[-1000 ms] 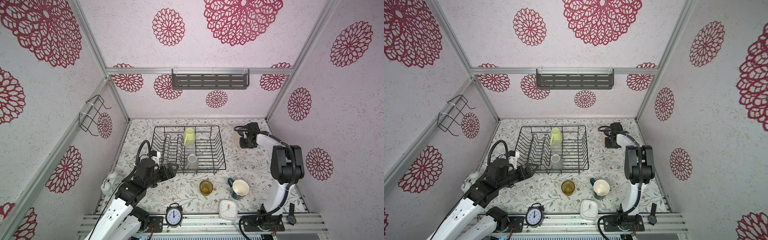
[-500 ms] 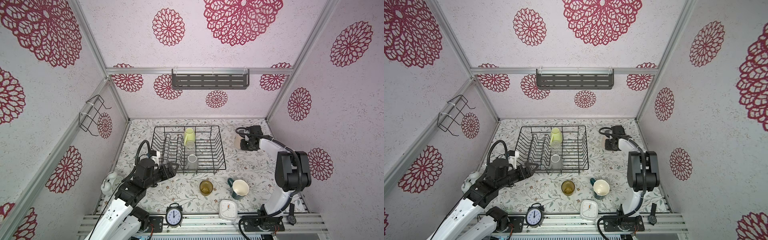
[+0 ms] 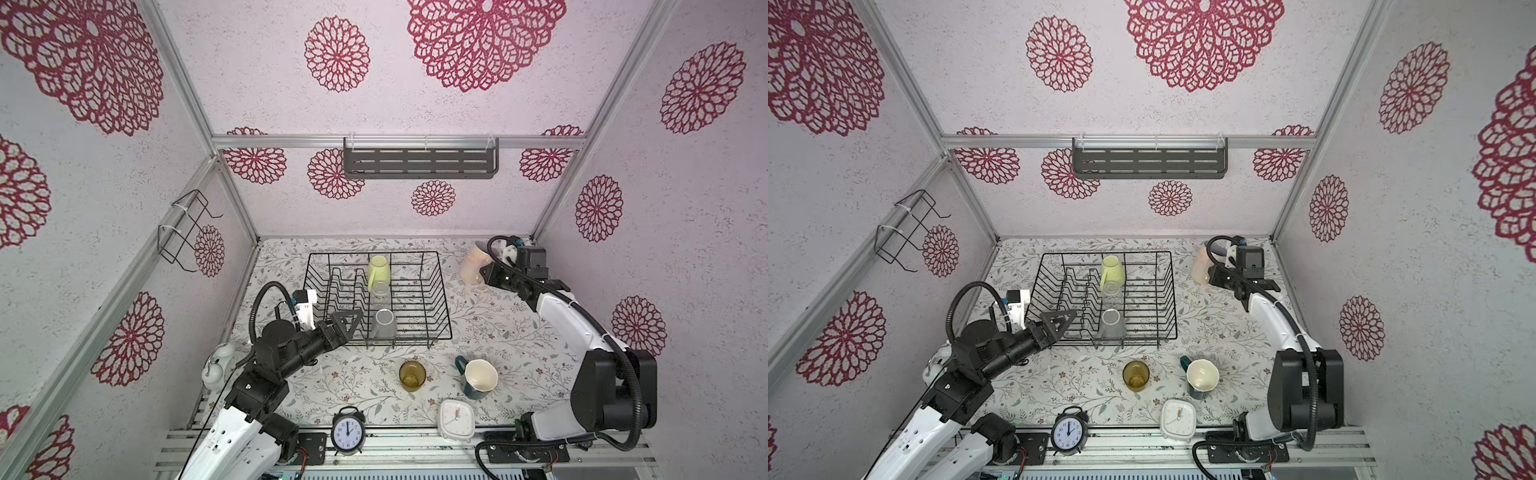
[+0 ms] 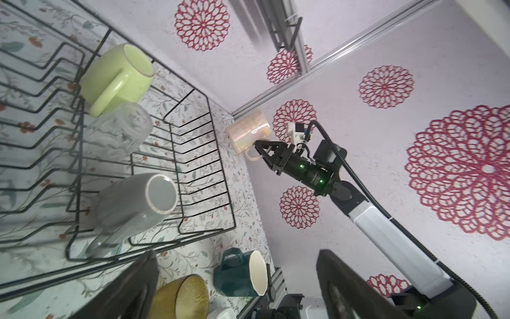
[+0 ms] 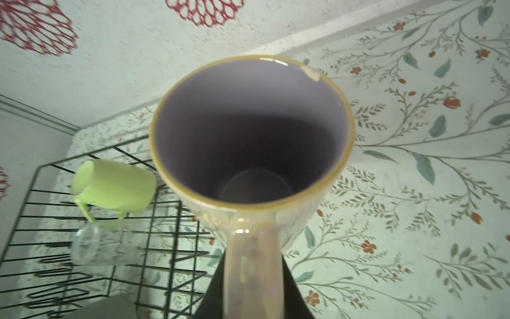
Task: Load cups into a dish rack
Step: Pick up the cup from the top-right of the table, then place the cup upside down at the dish rack.
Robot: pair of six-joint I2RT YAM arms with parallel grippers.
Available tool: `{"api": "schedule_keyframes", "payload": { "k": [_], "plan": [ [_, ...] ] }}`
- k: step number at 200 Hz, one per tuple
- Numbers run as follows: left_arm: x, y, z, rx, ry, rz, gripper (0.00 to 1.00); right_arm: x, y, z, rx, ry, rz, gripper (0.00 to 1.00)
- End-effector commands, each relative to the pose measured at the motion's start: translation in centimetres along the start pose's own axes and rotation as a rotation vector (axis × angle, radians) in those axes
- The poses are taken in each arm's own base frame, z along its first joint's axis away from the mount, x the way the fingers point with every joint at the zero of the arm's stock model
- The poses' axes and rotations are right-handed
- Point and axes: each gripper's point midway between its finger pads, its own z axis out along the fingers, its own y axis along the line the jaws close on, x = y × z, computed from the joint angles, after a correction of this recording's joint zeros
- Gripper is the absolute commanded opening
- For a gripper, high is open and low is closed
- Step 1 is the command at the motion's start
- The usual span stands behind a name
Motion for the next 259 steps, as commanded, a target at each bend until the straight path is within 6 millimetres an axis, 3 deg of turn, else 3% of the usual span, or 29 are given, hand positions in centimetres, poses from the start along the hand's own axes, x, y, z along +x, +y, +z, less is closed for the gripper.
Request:
{"api": "schedule_keyframes", "payload": {
  "k": [1, 73, 95, 147, 181, 259],
  "plan": [
    [-0.8, -2.3, 0.2, 0.106, -0.021, -0.016, 0.95, -5.8, 7.2, -4.2, -0.265, -0.201, -0.002, 0.00],
    [-1.2, -4.3, 2.8, 0.177, 0.015, -0.045, 1.00, -6.8, 17.8, -9.3, -0.597, -0.231, 0.033, 0.00],
    [-1.5, -5.0, 3.3, 0.198, 0.016, -0.060, 0.97, -7.2, 20.5, -11.2, -0.713, -0.247, 0.072, 0.00],
    [-4.0, -5.9, 3.5, 0.191, -0.088, 0.004, 0.97, -6.6, 26.5, -14.8, -0.991, -0.233, 0.177, 0.00],
    [-5.6, -5.9, 3.7, 0.172, -0.155, 0.049, 0.97, -5.2, 28.8, -16.0, -1.105, -0.199, 0.221, 0.00],
    [-7.5, -5.9, 4.8, 0.227, -0.189, 0.005, 0.97, -2.8, 30.5, -16.9, -1.241, -0.126, 0.295, 0.00]
  ]
}}
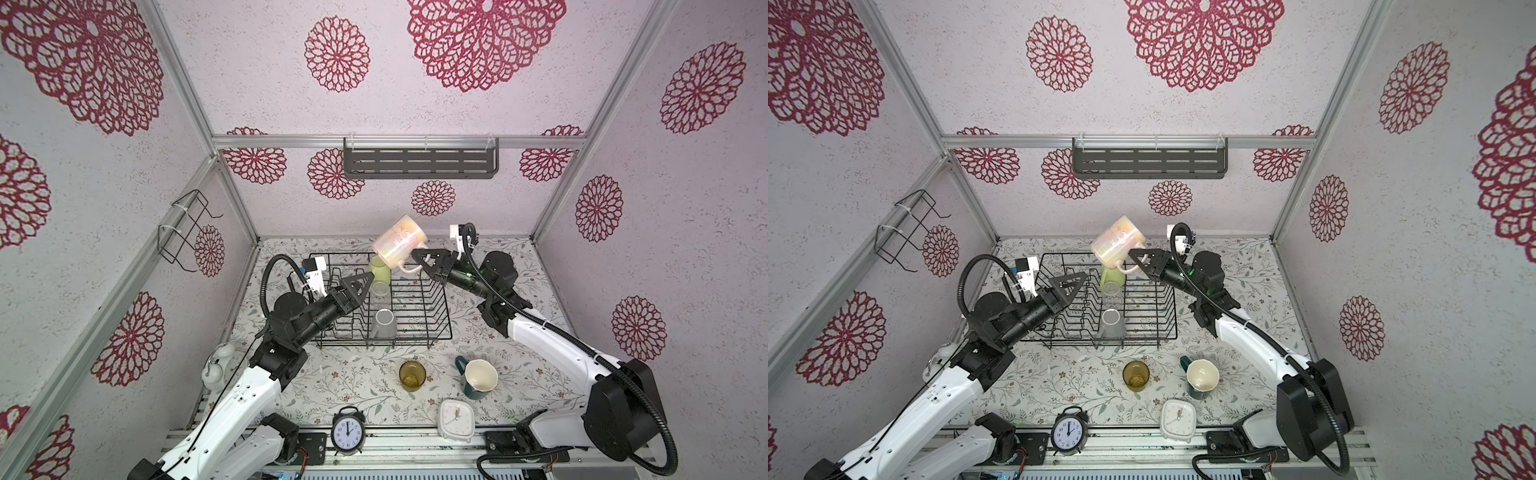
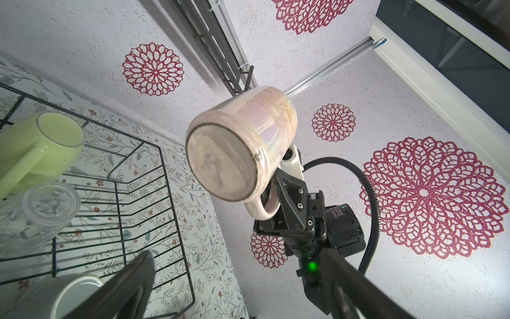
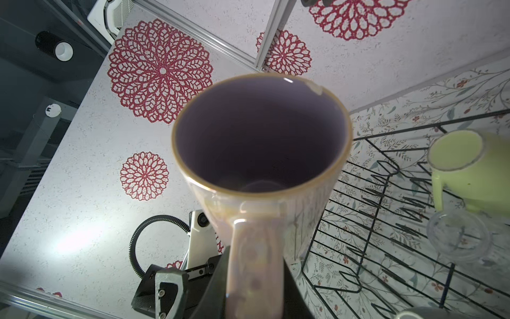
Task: Load cups into a dish rack
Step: Place the cup upside down at the dish rack.
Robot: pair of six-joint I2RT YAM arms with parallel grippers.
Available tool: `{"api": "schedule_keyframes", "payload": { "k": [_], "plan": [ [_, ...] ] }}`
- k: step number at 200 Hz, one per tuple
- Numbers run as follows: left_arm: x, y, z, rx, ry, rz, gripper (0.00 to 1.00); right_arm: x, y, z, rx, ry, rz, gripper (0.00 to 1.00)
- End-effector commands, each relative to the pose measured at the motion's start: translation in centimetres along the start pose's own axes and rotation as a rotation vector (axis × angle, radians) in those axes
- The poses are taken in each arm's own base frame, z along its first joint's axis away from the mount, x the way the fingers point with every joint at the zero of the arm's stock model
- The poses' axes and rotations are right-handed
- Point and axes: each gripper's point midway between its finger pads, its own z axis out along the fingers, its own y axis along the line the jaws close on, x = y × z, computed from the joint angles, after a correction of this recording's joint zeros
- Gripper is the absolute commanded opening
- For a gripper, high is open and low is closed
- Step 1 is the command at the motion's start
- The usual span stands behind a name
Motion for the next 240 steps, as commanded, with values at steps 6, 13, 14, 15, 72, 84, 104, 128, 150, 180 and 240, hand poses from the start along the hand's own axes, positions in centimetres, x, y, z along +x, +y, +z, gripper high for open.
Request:
{"api": "schedule_keyframes", "payload": {
  "k": [6, 13, 14, 15, 72, 84, 104, 128, 150, 180, 240],
  "plan": [
    [-1.6, -1.9, 0.1, 0.087, -0.053, -0.005, 0.97, -1.3, 9.6, -1.3, -0.315, -0.063, -0.115, 0.00],
    [-1.6, -1.7, 0.2, 0.084, -0.054, -0.012, 0.97, -1.2, 9.9, -1.4, -0.337, -0.061, -0.108, 0.00],
    [-1.7, -1.7, 0.2, 0.084, -0.055, -0.013, 0.97, -1.2, 9.9, -1.3, -0.339, -0.060, -0.106, 0.00],
    [-1.7, -1.6, 0.2, 0.082, -0.054, -0.014, 0.97, -1.1, 9.9, -1.4, -0.342, -0.060, -0.105, 0.00],
    [-2.1, -1.7, 1.0, 0.095, -0.058, -0.012, 0.97, 0.8, 10.3, -0.5, -0.401, -0.013, -0.041, 0.00],
    [-2.3, -2.0, 1.1, 0.108, -0.058, -0.008, 0.97, 1.4, 10.4, -0.2, -0.415, 0.001, -0.029, 0.00],
    [-2.5, -2.6, 1.3, 0.145, -0.065, -0.005, 0.97, 2.4, 9.9, 0.1, -0.414, 0.021, -0.001, 0.00],
    [-2.6, -2.9, 1.5, 0.176, -0.062, -0.010, 0.97, 2.9, 9.6, 0.1, -0.423, 0.024, 0.024, 0.00],
    [-2.6, -2.8, 1.7, 0.173, -0.060, -0.016, 0.97, 3.2, 9.5, 0.1, -0.432, 0.030, 0.038, 0.00],
    [-2.9, -2.6, 1.7, 0.172, -0.066, -0.026, 0.97, 3.8, 9.7, -0.1, -0.461, 0.044, 0.065, 0.00],
    [-2.8, -2.6, 2.1, 0.184, -0.045, -0.060, 0.97, 4.3, 9.7, -0.1, -0.553, 0.088, 0.146, 0.00]
  ]
}}
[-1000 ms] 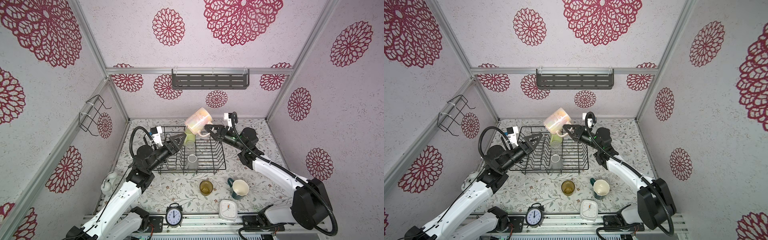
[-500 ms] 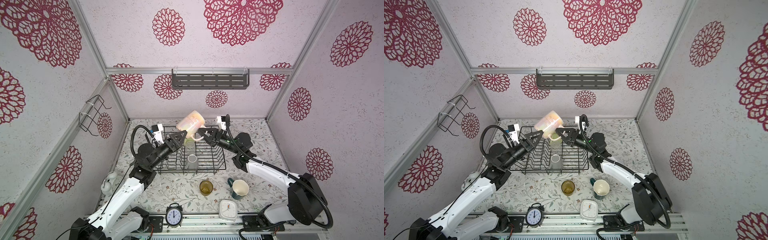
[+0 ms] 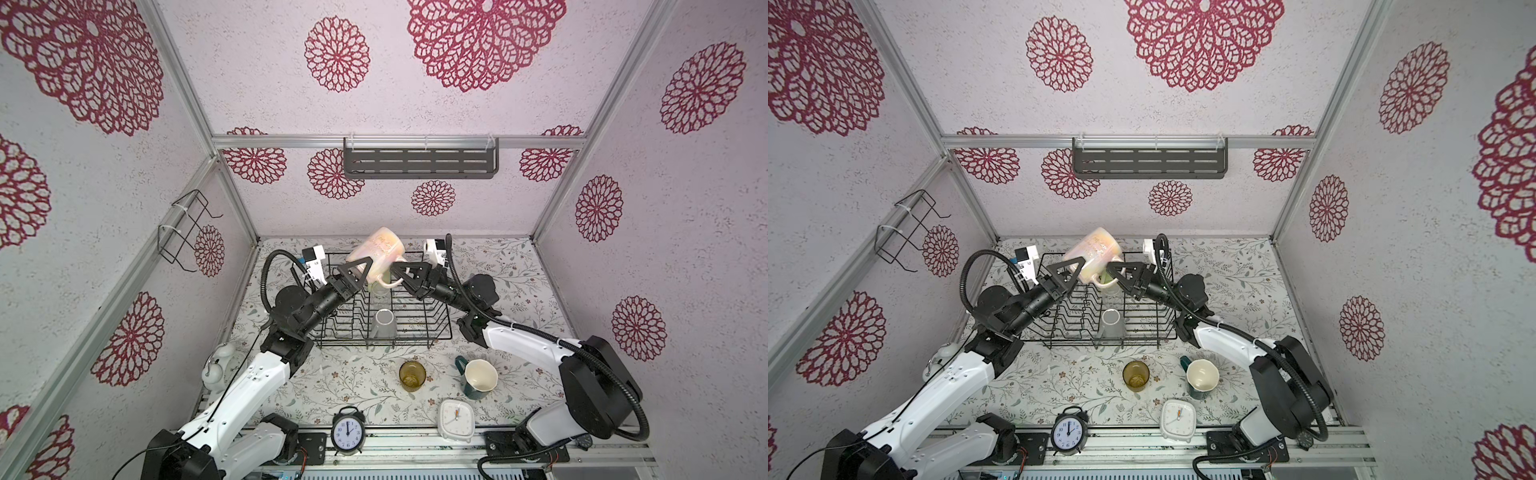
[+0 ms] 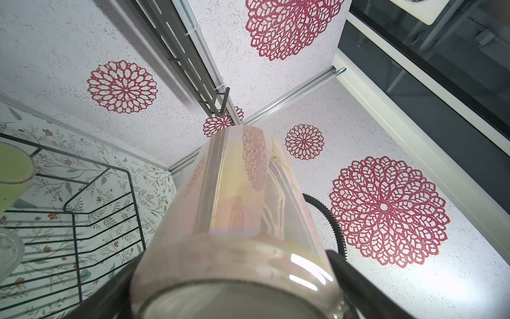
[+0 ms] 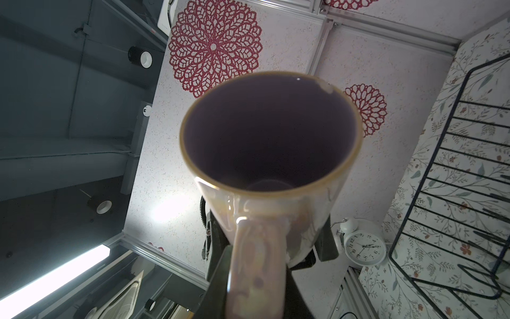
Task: Load cups into a dish rack
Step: Place the cup upside down at the dish rack.
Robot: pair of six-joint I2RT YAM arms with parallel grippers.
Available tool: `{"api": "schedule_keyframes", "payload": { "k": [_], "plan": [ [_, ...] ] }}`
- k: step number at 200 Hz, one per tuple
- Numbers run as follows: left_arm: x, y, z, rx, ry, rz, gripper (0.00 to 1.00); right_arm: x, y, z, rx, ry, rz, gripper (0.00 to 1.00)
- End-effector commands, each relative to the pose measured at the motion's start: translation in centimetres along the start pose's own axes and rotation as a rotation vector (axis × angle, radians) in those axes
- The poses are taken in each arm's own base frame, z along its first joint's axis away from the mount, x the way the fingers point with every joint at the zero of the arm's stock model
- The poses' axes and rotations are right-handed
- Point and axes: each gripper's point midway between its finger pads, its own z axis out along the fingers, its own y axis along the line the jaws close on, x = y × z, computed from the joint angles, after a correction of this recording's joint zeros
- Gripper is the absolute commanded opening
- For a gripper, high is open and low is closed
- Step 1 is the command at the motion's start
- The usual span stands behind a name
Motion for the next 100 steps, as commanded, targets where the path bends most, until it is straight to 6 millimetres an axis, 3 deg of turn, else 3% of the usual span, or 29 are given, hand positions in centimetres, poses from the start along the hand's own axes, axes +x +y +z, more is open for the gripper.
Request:
{"api": "schedule_keyframes", "payload": {
  "k": [1, 42, 100],
  "plan": [
    [-0.8, -1.7, 0.4, 0.058, -0.003, -0.007, 0.97, 0.7, 7.6, -0.3, -0.262, 0.025, -0.107, 0.00],
    [-1.2, 0.4, 0.5, -0.030, -0.030, -0.075, 0.98, 0.9, 5.7, -0.4, -0.196, 0.016, -0.164, 0.00],
    [-1.0, 0.6, 1.3, -0.024, -0.006, -0.142, 0.98, 0.6, 3.7, -0.3, -0.187, 0.007, -0.127, 0.00]
  ]
}}
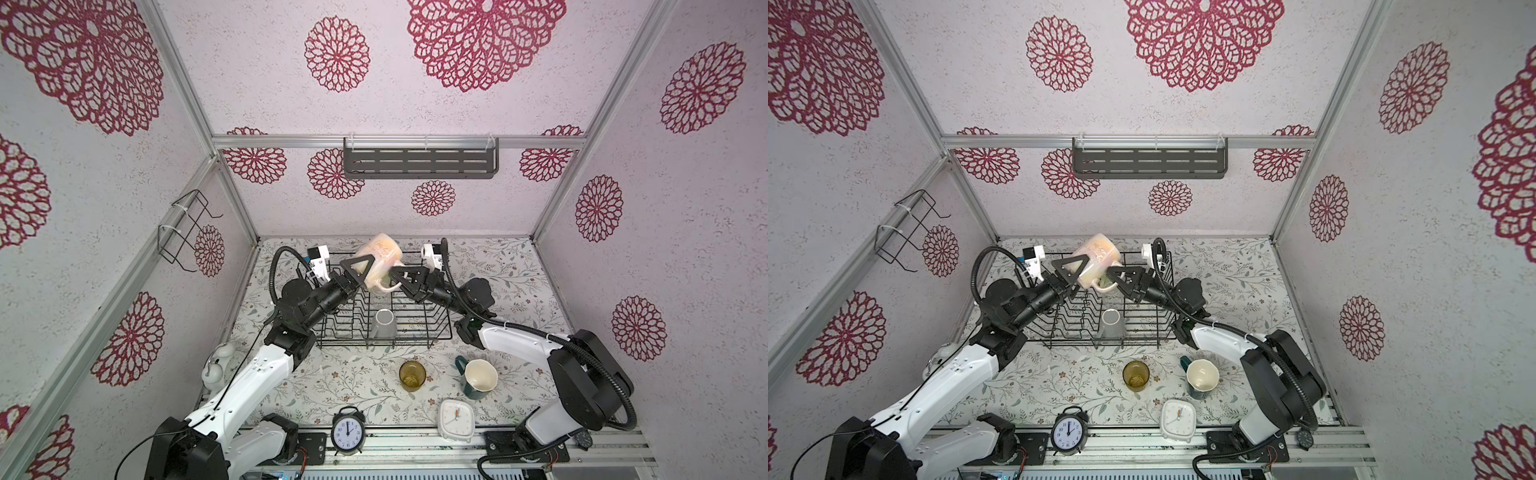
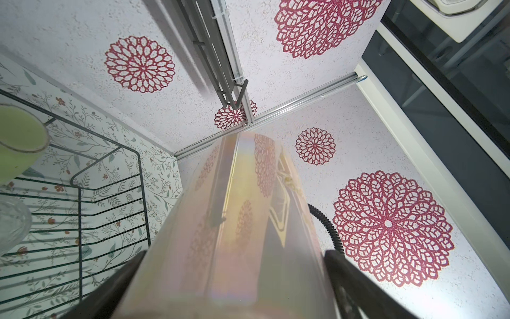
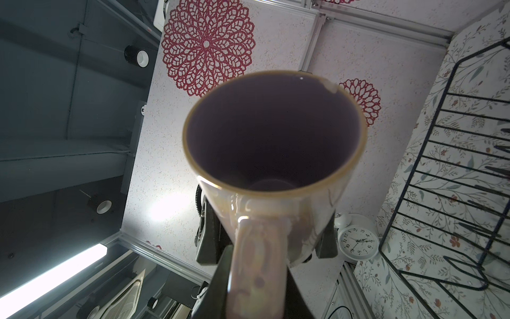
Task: Load cups into a dish rack
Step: Place the cup upside down at the dish rack.
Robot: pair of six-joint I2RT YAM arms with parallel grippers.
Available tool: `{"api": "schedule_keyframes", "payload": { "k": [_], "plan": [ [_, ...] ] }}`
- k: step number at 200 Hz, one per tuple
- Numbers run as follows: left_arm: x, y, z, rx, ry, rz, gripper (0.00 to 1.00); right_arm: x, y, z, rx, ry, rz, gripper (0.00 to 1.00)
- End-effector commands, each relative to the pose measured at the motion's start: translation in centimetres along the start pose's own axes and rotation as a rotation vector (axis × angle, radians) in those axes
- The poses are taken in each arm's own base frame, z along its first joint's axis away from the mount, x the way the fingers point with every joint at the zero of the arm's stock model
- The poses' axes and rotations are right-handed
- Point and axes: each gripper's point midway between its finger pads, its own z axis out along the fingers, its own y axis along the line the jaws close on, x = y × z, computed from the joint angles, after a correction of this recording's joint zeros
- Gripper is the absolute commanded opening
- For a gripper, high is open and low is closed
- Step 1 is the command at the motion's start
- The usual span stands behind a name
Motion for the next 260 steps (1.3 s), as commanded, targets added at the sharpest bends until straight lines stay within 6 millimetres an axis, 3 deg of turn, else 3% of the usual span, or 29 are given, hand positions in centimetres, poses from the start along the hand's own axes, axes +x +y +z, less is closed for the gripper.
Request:
{"api": "schedule_keyframes", "payload": {
  "k": [1, 44, 71, 102, 151, 203, 260],
  "plan": [
    [-1.0, -1.7, 0.2, 0.050, -0.025, -0.022, 0.98, 0.2, 5.6, 0.0, -0.198, -0.001, -0.123, 0.00],
    [-1.2, -0.8, 0.2, 0.029, -0.043, -0.053, 0.84, -0.2, 4.1, -0.2, -0.177, -0.028, -0.081, 0.00],
    [-1.4, 0.1, 0.2, 0.004, -0.054, -0.105, 0.77, -1.2, 2.0, -0.9, -0.119, -0.103, -0.027, 0.03],
    [-1.4, 0.9, 0.6, -0.034, -0.032, -0.142, 0.71, -2.2, 1.1, -1.2, -0.110, -0.140, 0.010, 0.31],
    [-2.0, 3.6, 0.6, -0.139, -0.062, -0.167, 0.65, -3.8, -2.1, -3.6, -0.004, -0.266, 0.074, 0.53],
    [-2.8, 4.2, 1.6, -0.254, -0.046, -0.102, 0.64, -4.4, -6.3, -8.0, 0.276, -0.364, 0.055, 0.58],
    [-0.8, 4.5, 5.0, -0.443, 0.209, 0.090, 0.56, -7.5, -6.3, -14.4, 0.527, -0.493, -0.179, 0.62]
  ]
}}
